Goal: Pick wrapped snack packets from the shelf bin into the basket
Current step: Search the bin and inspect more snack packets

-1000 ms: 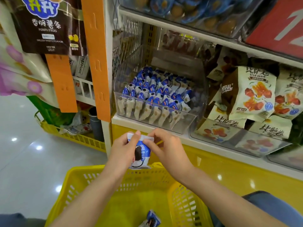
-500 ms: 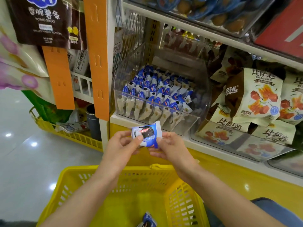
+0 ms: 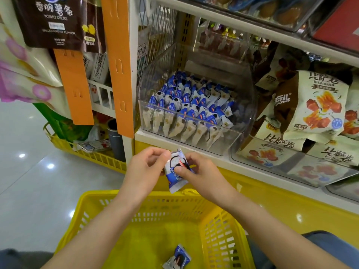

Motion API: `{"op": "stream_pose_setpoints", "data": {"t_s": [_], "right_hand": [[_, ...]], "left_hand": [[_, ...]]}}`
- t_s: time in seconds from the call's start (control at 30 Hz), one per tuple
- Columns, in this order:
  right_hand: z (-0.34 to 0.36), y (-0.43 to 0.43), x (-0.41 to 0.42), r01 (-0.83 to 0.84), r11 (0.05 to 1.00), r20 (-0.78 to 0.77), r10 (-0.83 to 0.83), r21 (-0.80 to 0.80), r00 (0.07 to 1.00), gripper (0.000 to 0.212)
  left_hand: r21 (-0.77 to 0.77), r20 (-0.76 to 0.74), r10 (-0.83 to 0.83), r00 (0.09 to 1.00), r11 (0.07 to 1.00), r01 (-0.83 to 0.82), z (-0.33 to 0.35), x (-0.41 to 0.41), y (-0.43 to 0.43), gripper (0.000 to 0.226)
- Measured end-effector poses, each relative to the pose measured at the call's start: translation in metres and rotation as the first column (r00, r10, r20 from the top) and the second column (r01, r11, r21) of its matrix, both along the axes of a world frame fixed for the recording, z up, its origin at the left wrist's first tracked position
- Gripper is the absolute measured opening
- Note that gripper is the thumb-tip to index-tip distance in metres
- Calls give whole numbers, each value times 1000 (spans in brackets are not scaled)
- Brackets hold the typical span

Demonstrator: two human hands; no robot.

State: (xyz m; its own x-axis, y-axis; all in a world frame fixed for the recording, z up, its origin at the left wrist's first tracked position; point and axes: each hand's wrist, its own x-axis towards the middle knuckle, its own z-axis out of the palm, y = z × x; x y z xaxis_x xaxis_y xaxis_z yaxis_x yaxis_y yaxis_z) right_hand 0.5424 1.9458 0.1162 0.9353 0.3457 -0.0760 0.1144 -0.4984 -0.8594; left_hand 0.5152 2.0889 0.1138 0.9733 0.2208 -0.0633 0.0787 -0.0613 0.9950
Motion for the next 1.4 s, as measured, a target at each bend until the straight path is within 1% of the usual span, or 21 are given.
{"op": "stream_pose_setpoints", "data": {"t_s": [0.07, 0.1, 0.2, 0.3, 0.33, 0.4, 0.5, 0.57, 0.63, 0.77, 0.83, 0.87, 0.93, 0.97, 1.03, 1.1, 1.17, 1.23, 1.33, 1.37, 1.4], "right_hand": [[1, 0, 1, 5, 1000, -60, -4, 11, 998, 14], [1, 0, 1, 3, 1000, -53, -2, 7, 999, 16], [0, 3, -4, -14, 1000, 22, 14, 19, 1000, 20], [2, 4, -6, -2, 997, 55, -3, 77, 998, 7], [4, 4, -6, 8, 996, 62, -13, 91, 998, 1], [6, 3, -6, 13, 996, 86, -21, 93, 996, 5], [8, 2, -6, -11, 1000, 171, 9, 10, 985, 6], [7, 2, -5, -21, 998, 255, 36, -63, 966, 6], [7, 2, -6, -8, 997, 327, 33, -78, 945, 5], [8, -1, -7, 15, 993, 423, 36, -117, 905, 8], [7, -2, -7, 17, 990, 431, 47, -142, 901, 7], [7, -3, -7, 22, 991, 412, 34, -130, 911, 7], [8, -3, -6, 59, 997, 334, -37, -56, 942, 13], [8, -2, -5, 92, 996, 283, -86, -8, 955, 16], [9, -3, -2, 169, 981, 170, -183, 96, 968, 14], [10, -4, -1, 230, 960, 87, -246, 162, 965, 8], [11, -6, -1, 259, 947, 66, -275, 192, 959, 6], [12, -6, -1, 239, 952, 91, -260, 192, 961, 6], [14, -4, -4, 156, 978, 203, -183, 139, 962, 13], [15, -3, -6, 117, 987, 250, -142, 109, 958, 14], [15, -2, -8, 75, 994, 293, -96, 83, 951, 15]], "left_hand": [[9, 7, 4, 1000, 1000, -4, 1, 0, 0, 13], [37, 14, 5, 1000, 999, -5, 0, 0, 0, 14], [150, 63, -5, 998, 989, -4, 0, 0, 0, 20], [268, 125, -27, 992, 963, -8, -1, -2, -1, 26], [284, 131, -32, 991, 959, -7, -1, -3, -2, 27], [291, 129, -36, 991, 957, -3, -3, -3, -3, 29], [312, 133, -58, 989, 950, 13, -4, -5, -4, 29], [380, 153, -68, 986, 925, 5, -3, -6, -4, 28], [443, 176, -73, 982, 896, -13, -2, -7, -5, 26], [433, 169, -110, 980, 901, 27, -1, -7, -5, 26], [436, 154, -131, 979, 899, 52, -1, -6, -5, 25], [426, 147, -136, 980, 903, 62, -2, -6, -4, 23], [374, 121, -134, 984, 924, 80, -5, -4, -4, 15], [342, 88, -130, 988, 935, 92, -7, -2, -4, 10], [313, -10, -116, 993, 943, 114, -13, 1, -5, 14], [332, -111, -67, 992, 938, 100, -17, 3, -4, 21], [394, -135, 6, 991, 918, 48, -19, 4, -2, 23], [426, -124, 38, 992, 905, 18, -19, 4, 1, 25], [454, -101, 53, 993, 891, -2, -21, 4, 3, 24], [437, -120, 55, 991, 899, 3, -21, 6, 3, 21], [346, -159, 55, 986, 938, 4, -20, 7, 3, 18]]}}
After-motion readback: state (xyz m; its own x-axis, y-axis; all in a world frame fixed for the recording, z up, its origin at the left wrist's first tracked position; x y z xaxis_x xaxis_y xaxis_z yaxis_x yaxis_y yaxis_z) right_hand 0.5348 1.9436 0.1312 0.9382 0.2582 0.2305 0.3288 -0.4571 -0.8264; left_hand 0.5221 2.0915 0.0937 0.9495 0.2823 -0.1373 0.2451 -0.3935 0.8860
